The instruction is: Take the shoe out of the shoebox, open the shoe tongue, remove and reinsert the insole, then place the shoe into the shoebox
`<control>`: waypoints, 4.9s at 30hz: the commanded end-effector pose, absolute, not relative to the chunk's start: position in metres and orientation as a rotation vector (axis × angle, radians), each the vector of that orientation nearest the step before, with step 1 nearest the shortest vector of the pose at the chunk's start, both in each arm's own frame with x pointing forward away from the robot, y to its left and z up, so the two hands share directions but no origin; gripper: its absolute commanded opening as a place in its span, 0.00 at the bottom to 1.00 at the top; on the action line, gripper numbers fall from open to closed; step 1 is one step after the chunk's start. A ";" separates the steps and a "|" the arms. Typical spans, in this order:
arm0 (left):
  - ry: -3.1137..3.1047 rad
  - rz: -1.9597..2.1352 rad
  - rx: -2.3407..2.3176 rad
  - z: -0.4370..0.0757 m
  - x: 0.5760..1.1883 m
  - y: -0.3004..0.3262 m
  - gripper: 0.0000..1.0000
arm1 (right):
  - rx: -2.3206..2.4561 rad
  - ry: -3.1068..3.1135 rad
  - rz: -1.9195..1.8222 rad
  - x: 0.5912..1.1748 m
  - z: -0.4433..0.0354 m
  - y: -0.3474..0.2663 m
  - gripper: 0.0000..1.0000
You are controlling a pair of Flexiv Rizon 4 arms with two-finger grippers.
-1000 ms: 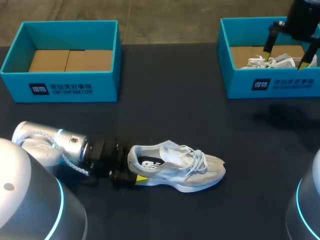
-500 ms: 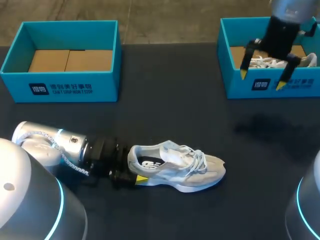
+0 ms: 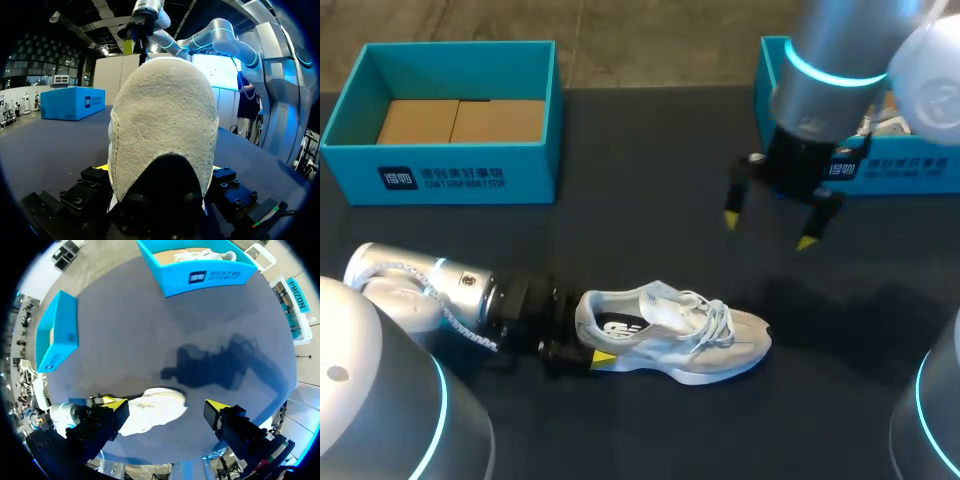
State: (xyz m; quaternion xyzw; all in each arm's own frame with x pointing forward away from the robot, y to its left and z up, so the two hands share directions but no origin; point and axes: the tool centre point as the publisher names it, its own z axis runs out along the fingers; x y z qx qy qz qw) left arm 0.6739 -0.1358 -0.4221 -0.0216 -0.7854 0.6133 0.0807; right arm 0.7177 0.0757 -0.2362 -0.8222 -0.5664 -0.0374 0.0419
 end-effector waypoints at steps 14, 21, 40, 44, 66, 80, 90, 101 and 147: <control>-2.351 1.829 -0.063 -0.424 0.676 -0.135 0.00 | -2.476 -1.738 -0.161 0.723 -0.253 0.092 1.00; -2.351 1.829 -0.063 -0.424 0.676 -0.135 0.00 | -2.558 -1.764 -0.063 0.713 -0.255 0.132 1.00; -2.351 1.829 -0.063 -0.424 0.676 -0.135 0.00 | -2.692 -1.833 0.063 0.653 -0.255 0.204 1.00; -2.351 1.829 -0.063 -0.424 0.676 -0.135 0.00 | -2.692 -1.833 0.063 0.653 -0.255 0.204 1.00; -2.351 1.829 -0.063 -0.424 0.676 -0.135 0.00 | -2.801 -1.858 0.285 0.648 -0.293 0.243 1.00; -2.351 1.829 -0.063 -0.424 0.676 -0.135 0.00 | -2.819 -1.844 0.288 0.646 -0.291 0.238 1.00; -2.351 1.829 -0.063 -0.424 0.676 -0.135 0.00 | -2.901 -1.792 0.385 0.647 -0.303 0.231 1.00; -2.351 1.829 -0.063 -0.424 0.676 -0.135 0.00 | -2.948 -1.738 0.400 0.653 -0.314 0.222 1.00; -2.351 1.829 -0.063 -0.424 0.676 -0.135 0.00 | -3.039 -1.572 0.370 0.664 -0.334 0.200 0.75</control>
